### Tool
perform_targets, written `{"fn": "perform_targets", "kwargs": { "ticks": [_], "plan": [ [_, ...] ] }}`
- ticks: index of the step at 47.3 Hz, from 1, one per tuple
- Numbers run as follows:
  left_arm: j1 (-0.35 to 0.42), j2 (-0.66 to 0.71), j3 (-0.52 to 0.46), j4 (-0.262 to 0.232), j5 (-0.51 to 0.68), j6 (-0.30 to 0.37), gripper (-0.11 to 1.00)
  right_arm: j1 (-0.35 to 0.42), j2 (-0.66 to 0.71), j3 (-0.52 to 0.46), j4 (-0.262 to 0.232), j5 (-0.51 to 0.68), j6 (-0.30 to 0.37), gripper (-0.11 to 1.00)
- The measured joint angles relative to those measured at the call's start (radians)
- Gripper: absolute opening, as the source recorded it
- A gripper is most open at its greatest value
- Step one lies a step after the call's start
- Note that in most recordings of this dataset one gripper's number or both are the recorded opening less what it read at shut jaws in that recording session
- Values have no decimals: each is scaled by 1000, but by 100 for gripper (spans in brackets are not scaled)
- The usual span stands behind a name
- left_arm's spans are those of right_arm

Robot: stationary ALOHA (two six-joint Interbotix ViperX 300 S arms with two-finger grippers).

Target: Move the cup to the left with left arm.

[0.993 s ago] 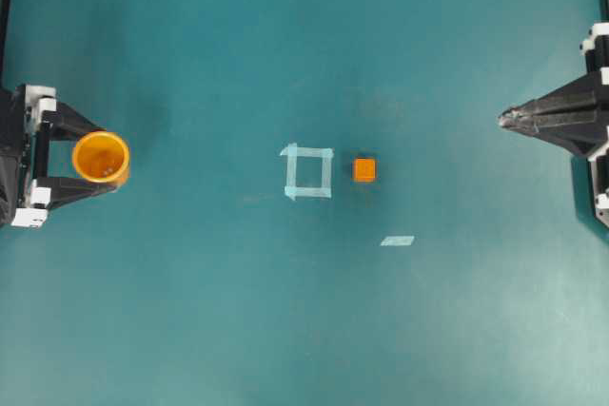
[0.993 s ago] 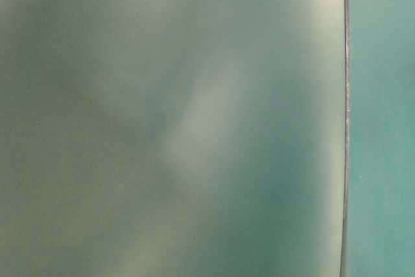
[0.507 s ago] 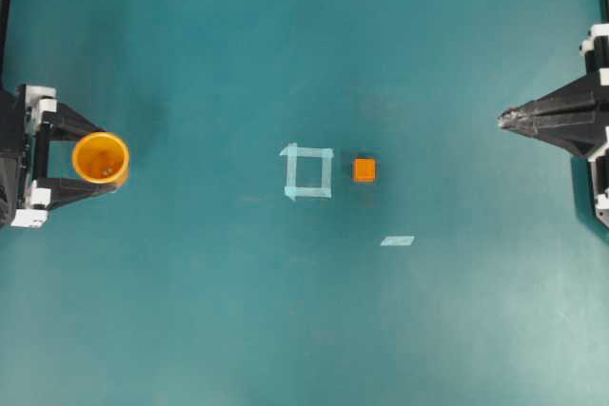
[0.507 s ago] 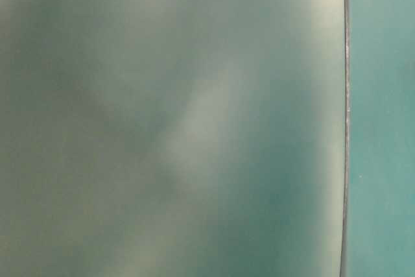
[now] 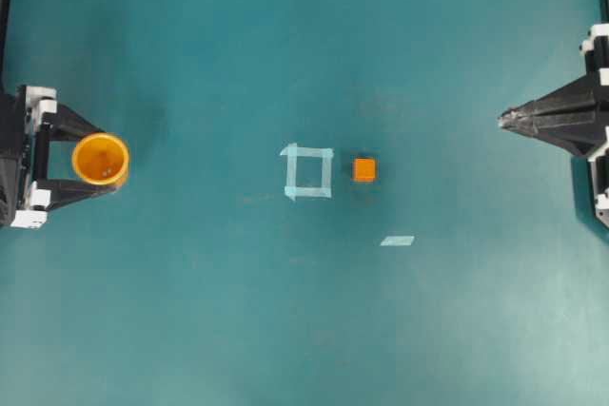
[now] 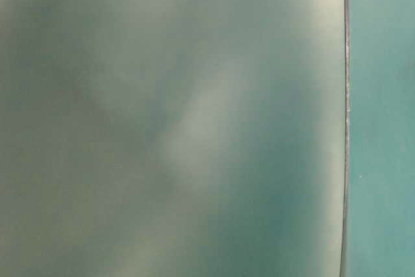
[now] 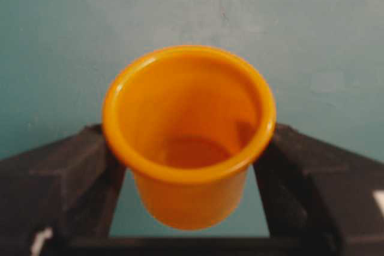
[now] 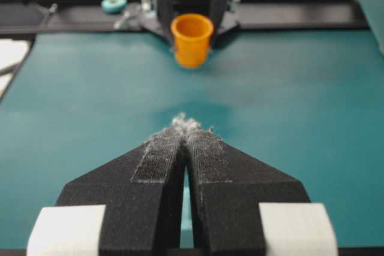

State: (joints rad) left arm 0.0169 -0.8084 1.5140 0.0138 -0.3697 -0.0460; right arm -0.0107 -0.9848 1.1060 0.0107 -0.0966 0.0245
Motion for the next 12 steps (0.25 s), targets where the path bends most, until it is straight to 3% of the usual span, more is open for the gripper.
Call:
{"fn": "perform_targets", "kwargs": {
  "ticks": [12],
  "plan": [
    [-12, 0, -2, 2, 15, 8, 63, -2, 5, 0, -2, 2, 0, 0]
  ]
}}
